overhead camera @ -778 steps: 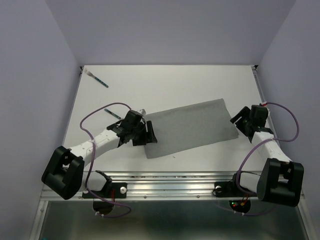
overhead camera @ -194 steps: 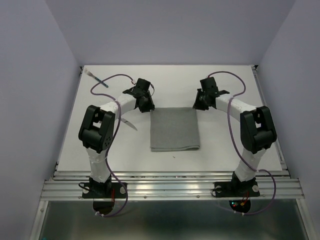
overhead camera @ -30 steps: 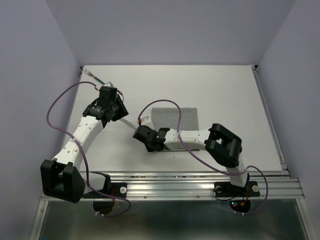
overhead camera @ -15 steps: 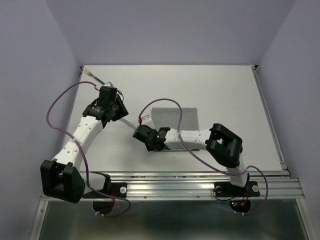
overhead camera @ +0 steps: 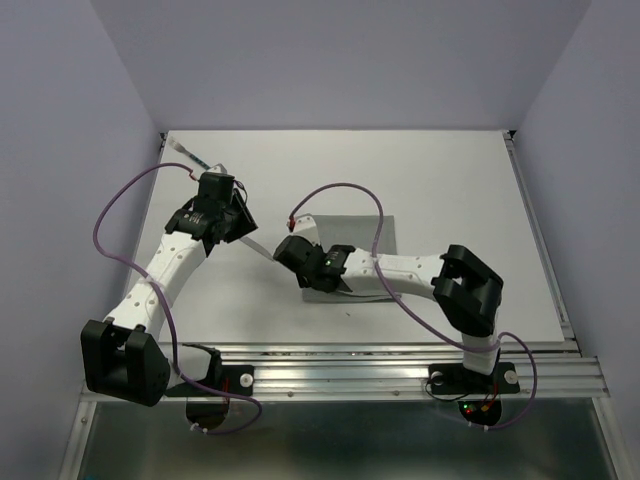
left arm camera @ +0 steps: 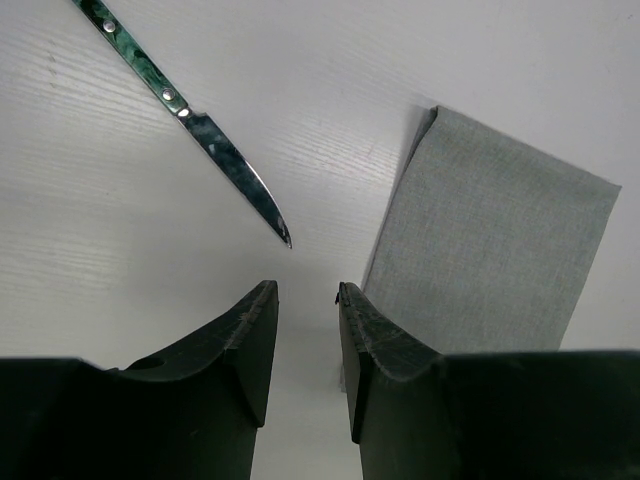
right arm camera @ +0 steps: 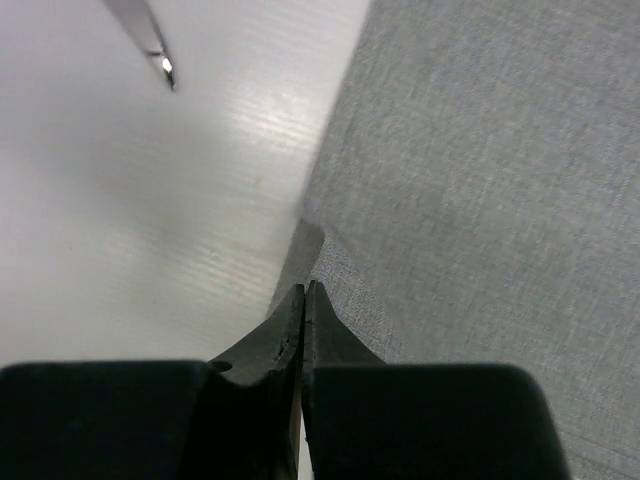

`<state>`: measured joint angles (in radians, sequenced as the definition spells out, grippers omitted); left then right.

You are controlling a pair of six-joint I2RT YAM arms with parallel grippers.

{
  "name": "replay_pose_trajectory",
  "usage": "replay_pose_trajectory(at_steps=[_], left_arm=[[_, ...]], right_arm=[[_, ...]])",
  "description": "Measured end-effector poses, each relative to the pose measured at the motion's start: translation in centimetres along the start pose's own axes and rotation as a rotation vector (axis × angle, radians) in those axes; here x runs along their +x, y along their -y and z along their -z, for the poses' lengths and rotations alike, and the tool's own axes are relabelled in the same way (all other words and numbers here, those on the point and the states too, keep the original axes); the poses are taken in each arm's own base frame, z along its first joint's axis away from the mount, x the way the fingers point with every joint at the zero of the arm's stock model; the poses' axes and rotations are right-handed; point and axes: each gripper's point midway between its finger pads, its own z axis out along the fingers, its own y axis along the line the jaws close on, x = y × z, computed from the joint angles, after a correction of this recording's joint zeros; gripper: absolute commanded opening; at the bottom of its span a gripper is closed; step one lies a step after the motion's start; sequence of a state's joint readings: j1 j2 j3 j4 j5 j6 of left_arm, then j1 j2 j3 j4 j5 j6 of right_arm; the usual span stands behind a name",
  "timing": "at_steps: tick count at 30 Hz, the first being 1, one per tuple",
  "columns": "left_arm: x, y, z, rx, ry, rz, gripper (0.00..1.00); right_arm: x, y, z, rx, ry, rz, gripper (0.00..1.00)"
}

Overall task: Fold the napkin into a case and place the utensils inside
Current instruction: Fold the top corner of the square-folded napkin at the center of the board.

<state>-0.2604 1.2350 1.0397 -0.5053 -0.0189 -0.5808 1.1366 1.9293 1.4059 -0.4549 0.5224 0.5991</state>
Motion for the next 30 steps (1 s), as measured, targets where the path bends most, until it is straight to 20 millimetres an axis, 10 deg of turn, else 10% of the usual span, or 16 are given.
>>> replay_pose_trajectory(at_steps=[12,30], left_arm=[[0.0,0.0,0.0,0.002,-0.002,-0.006,0.42],[0.1,-0.1,0.0,0.001,-0.003,-0.016,0.42]], right_arm=[[-5.1,9.6,-3.4,0.068,0.057,-0.275,0.01],[-6.6,21.0,-5.9,0.228,0.076,-0.467,0.01]])
